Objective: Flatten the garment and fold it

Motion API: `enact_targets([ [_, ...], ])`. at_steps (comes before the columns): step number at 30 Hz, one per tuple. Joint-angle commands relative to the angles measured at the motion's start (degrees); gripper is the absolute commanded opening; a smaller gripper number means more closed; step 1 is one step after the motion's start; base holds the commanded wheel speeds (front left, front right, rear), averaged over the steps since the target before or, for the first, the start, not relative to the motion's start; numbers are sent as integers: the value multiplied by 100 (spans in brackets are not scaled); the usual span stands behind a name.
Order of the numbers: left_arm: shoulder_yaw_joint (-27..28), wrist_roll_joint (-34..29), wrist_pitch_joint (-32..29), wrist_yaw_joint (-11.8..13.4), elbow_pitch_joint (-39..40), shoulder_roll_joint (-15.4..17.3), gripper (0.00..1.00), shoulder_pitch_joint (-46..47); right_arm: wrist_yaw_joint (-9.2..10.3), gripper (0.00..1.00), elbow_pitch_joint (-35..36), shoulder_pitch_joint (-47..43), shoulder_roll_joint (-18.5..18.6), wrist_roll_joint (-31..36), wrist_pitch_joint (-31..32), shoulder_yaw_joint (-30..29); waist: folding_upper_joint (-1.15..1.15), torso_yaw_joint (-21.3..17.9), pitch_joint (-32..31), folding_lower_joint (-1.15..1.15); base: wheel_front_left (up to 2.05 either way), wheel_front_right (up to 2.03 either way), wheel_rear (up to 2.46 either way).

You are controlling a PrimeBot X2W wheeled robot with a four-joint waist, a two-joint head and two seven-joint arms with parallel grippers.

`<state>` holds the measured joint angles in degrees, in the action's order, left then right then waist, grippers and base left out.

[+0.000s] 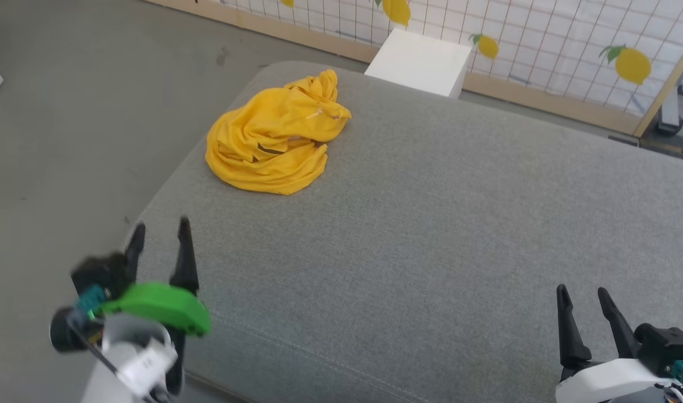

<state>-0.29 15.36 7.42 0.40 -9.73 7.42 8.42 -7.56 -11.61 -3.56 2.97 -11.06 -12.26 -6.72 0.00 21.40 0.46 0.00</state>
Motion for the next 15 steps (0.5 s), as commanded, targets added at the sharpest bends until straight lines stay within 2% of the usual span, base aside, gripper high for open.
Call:
enact_targets([
  [1, 49, 206, -108, -109, -131, 101, 100, 324, 7, 100, -30, 68, -7, 19, -79, -47, 0, -83, 178, 0, 0, 0, 0],
  [7, 276, 982, -954, -427, -901, 405, 100, 1665, 7, 100, 15, 231, -8, 175, -73, -202, 0, -275, 647, 0, 0, 0, 0],
  [11, 455, 1419, -1632, -478, -1515, 705, 100, 2618, 7, 100, 142, 349, -9, 263, -15, -275, 0, -510, 1057, 0, 0, 0, 0],
  [15, 585, 1648, -2195, -401, -2064, 1074, 100, 3458, 7, 100, 290, 477, -9, 319, 32, -337, 0, -810, 1509, 0, 0, 0, 0],
])
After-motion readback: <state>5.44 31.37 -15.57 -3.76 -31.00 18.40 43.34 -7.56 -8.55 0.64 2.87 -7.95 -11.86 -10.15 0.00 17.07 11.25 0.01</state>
